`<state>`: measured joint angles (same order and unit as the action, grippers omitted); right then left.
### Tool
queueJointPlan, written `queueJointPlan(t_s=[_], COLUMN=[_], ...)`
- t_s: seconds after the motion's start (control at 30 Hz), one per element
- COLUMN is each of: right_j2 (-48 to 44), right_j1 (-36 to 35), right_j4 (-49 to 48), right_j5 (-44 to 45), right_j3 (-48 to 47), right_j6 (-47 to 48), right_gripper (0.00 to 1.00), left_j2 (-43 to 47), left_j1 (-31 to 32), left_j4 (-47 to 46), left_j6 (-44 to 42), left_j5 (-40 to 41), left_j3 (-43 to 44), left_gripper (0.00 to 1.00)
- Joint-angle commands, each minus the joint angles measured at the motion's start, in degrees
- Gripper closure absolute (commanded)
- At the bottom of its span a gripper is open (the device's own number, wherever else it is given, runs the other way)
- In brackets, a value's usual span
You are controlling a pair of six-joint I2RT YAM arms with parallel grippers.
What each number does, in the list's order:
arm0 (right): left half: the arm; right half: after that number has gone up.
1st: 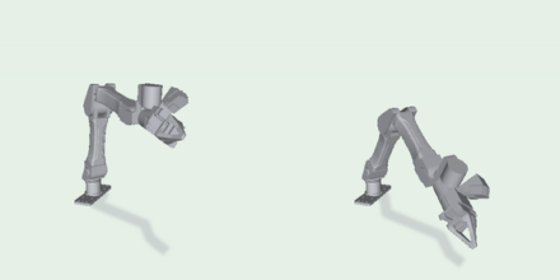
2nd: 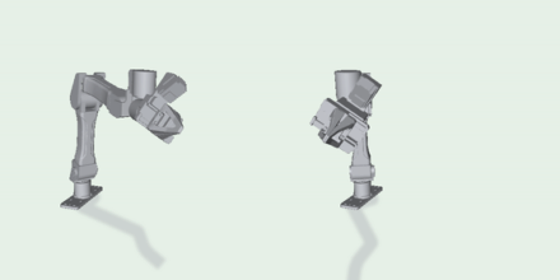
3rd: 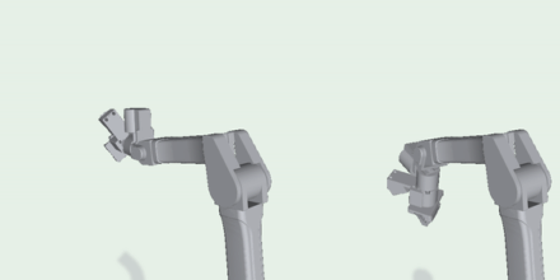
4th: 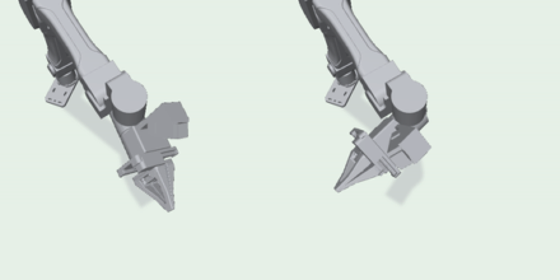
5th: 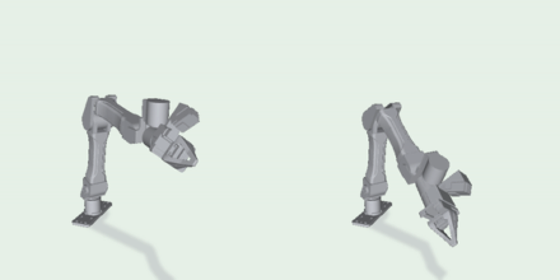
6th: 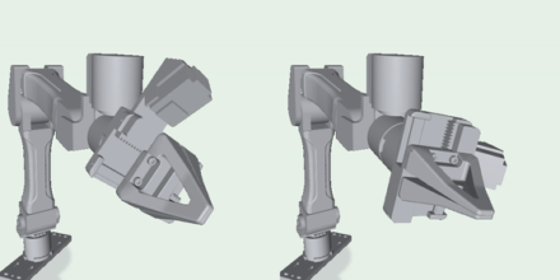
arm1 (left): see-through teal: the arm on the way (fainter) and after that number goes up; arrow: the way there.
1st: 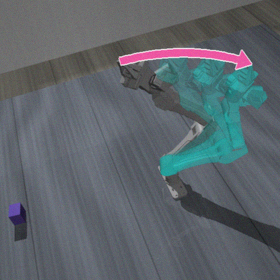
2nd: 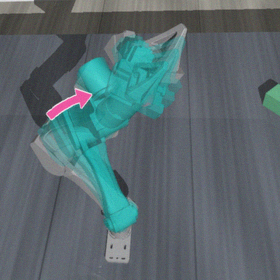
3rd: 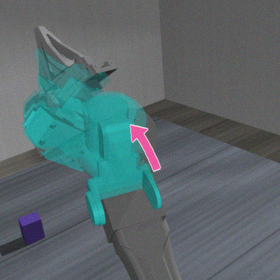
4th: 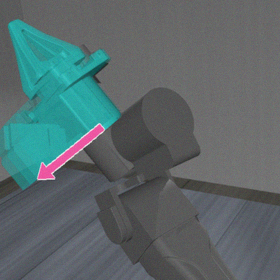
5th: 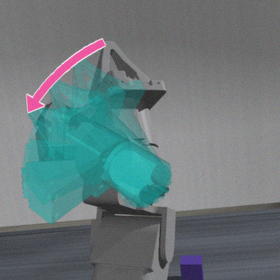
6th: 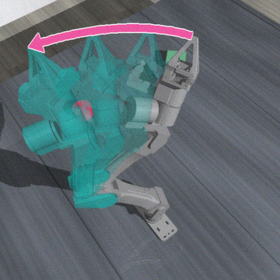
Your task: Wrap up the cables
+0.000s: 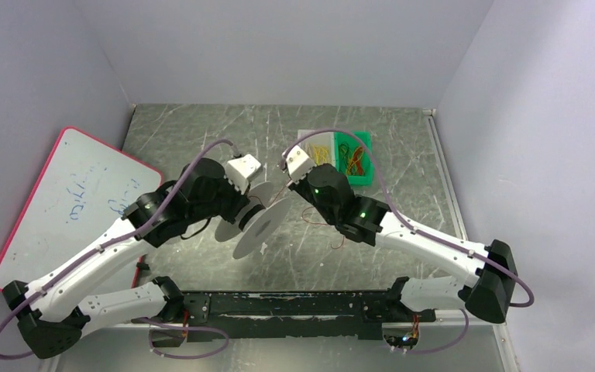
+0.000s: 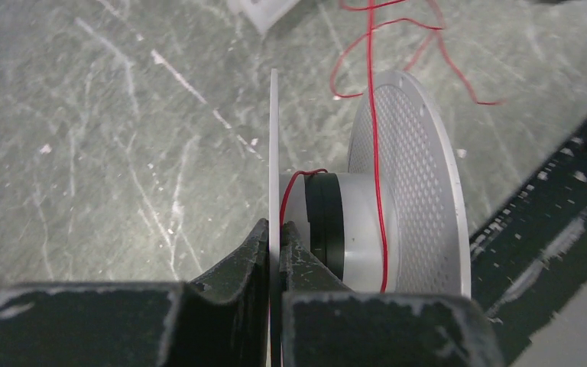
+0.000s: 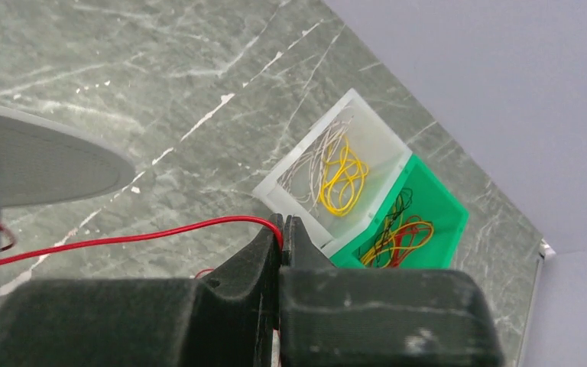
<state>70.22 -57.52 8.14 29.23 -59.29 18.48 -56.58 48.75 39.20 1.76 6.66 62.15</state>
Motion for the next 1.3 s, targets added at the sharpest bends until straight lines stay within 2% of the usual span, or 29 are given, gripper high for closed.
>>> queueJointPlan(t_s=[0.0, 0.13, 0.27, 0.47, 0.63, 0.97, 1.27], right_j2=[-2.72, -5.57, -8.58, -9.60, -9.37, -10.92, -7.39], right_j1=[2.76, 5.60, 8.51, 12.11, 13.53, 16.29, 16.64], right_j4=[-8.85, -14.86, -22.50, -30.21, -34.24, -43.84, -53.03], right_j5=[-3.26, -6.13, -8.98, -18.98, -24.04, -31.35, -39.62], right_j3=[6.28, 13.21, 19.56, 24.89, 27.93, 37.12, 40.02], right_j6=[-0.51, -4.10, -7.93, -12.58, -14.83, -21.26, -27.43], right_gripper=[1.00, 1.00, 0.90, 0.77, 0.70, 0.71, 0.76], left_j2=[3.64, 4.94, 5.20, 7.37, 8.04, 9.20, 8.98], left_j1=[0.42, 0.45, 0.38, 0.39, 0.43, 0.43, 0.38], left_j4=[1.60, 4.20, 7.00, 4.19, 1.96, -2.47, -8.72], left_j6=[-1.39, -1.50, -1.58, 0.26, 2.04, 5.95, 10.45], left_j5=[-12.47, -20.75, -26.41, -32.03, -32.04, -28.38, -23.48], left_j3=[6.18, 10.26, 15.05, 17.48, 19.26, 23.53, 24.37], left_gripper=[0.93, 0.93, 0.93, 0.93, 0.93, 0.93, 0.93])
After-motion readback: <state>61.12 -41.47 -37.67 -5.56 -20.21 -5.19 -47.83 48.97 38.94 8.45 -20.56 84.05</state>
